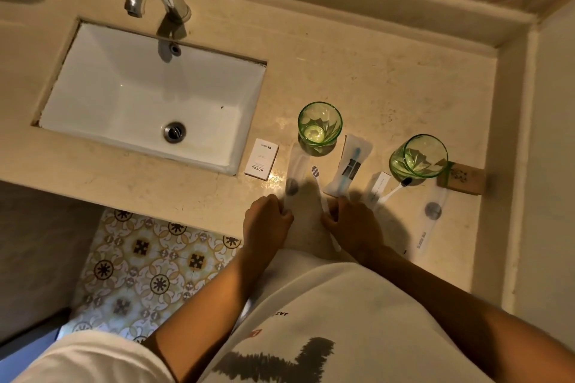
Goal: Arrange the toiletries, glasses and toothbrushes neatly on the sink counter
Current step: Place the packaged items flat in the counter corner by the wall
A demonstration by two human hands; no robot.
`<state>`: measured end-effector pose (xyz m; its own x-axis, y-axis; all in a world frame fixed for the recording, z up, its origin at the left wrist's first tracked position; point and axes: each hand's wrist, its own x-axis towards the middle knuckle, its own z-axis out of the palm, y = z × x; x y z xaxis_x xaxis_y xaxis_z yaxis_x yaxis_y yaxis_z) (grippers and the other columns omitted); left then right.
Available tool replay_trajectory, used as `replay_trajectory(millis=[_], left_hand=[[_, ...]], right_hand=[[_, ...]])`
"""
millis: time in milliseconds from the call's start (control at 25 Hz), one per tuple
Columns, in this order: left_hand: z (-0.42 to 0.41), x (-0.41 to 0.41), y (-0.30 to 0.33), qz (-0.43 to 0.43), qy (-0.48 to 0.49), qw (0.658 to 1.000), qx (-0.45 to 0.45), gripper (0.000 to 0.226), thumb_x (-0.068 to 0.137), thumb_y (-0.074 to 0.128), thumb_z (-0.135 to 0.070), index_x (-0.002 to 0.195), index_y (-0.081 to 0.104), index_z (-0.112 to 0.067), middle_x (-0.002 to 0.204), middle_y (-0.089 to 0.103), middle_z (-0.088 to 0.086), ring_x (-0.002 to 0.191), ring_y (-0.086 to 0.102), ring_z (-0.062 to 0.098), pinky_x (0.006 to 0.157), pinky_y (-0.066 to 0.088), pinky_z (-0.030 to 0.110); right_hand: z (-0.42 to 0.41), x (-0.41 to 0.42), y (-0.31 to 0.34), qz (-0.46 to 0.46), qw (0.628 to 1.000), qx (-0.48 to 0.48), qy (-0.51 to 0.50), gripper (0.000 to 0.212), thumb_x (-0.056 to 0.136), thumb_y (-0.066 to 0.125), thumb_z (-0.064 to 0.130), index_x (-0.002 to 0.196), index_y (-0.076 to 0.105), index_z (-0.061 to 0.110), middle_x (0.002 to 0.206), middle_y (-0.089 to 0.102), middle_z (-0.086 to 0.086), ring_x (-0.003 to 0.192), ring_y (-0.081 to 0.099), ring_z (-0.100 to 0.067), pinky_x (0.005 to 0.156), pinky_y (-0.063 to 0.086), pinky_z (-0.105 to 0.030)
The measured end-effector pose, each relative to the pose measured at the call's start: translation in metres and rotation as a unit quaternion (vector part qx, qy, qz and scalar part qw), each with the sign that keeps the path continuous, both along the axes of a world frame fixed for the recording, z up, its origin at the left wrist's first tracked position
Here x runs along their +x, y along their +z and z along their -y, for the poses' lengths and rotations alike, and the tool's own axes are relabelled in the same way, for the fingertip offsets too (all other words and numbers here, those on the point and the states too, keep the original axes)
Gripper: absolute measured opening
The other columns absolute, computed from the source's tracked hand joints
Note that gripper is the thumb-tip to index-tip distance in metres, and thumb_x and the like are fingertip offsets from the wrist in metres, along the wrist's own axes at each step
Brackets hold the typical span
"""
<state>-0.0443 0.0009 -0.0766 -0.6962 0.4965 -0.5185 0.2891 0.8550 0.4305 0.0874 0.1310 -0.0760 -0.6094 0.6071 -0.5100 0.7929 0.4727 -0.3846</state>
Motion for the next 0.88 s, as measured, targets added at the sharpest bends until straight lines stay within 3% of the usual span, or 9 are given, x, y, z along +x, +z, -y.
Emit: replay_trajectory(millis=[280, 440, 560, 680, 760, 880], left_hand=[[0.008, -0.012, 0.002, 0.099, 0.007, 0.994, 0.046, 0.015, 0.087, 0.071, -0.021, 0.085, 0.072, -0.006, 0.081, 0.071, 0.009, 0.074, 0.065, 0.026, 0.074, 0.055, 0.040], [0.014, -0.019, 0.022, 0.223, 0.113, 0.961, 0.116, 0.012, 0.086, 0.077, -0.012, 0.088, 0.071, -0.002, 0.080, 0.071, 0.013, 0.071, 0.066, 0.025, 0.071, 0.059, 0.044], [0.021, -0.021, 0.037, 0.275, 0.160, 0.932, 0.172, 0.015, 0.083, 0.079, -0.003, 0.088, 0.067, 0.004, 0.083, 0.071, 0.026, 0.073, 0.070, 0.035, 0.071, 0.061, 0.054], [0.023, -0.020, 0.049, 0.286, 0.189, 0.915, 0.214, 0.021, 0.079, 0.081, 0.001, 0.083, 0.060, -0.006, 0.093, 0.068, 0.035, 0.089, 0.069, 0.051, 0.077, 0.058, 0.064], [0.018, -0.020, 0.058, 0.288, 0.209, 0.906, 0.227, 0.026, 0.079, 0.080, 0.002, 0.085, 0.058, -0.011, 0.092, 0.071, 0.029, 0.089, 0.069, 0.048, 0.081, 0.060, 0.057], [0.000, -0.021, 0.075, 0.319, 0.220, 0.884, 0.261, 0.023, 0.083, 0.076, 0.002, 0.098, 0.062, -0.008, 0.094, 0.077, 0.016, 0.092, 0.073, 0.037, 0.082, 0.060, 0.048]], right_hand=[[0.002, -0.017, 0.011, -0.050, 0.999, -0.008, 0.000, 0.035, 0.099, 0.054, 0.045, 0.101, 0.065, 0.012, 0.083, 0.059, 0.002, 0.069, 0.057, -0.012, 0.068, 0.051, -0.027], [0.004, -0.038, 0.017, -0.056, 0.987, -0.146, 0.022, 0.036, 0.099, 0.052, 0.047, 0.090, 0.066, 0.015, 0.082, 0.070, -0.004, 0.071, 0.065, -0.018, 0.073, 0.059, -0.037], [0.005, -0.054, 0.025, -0.074, 0.963, -0.257, -0.021, 0.036, 0.098, 0.057, 0.044, 0.084, 0.066, 0.012, 0.067, 0.064, 0.002, 0.060, 0.061, -0.012, 0.064, 0.052, -0.027], [0.003, -0.068, 0.036, -0.138, 0.924, -0.350, -0.072, 0.022, 0.096, 0.065, 0.026, 0.086, 0.067, 0.007, 0.069, 0.062, -0.003, 0.062, 0.058, -0.014, 0.063, 0.049, -0.027], [-0.003, -0.071, 0.045, -0.160, 0.925, -0.341, -0.048, 0.018, 0.094, 0.067, 0.026, 0.090, 0.070, 0.009, 0.075, 0.065, -0.004, 0.068, 0.061, -0.015, 0.067, 0.051, -0.029], [-0.020, -0.073, 0.067, -0.181, 0.937, -0.299, 0.001, 0.022, 0.096, 0.064, 0.032, 0.082, 0.067, 0.016, 0.067, 0.061, 0.004, 0.058, 0.056, -0.003, 0.060, 0.046, -0.017]])
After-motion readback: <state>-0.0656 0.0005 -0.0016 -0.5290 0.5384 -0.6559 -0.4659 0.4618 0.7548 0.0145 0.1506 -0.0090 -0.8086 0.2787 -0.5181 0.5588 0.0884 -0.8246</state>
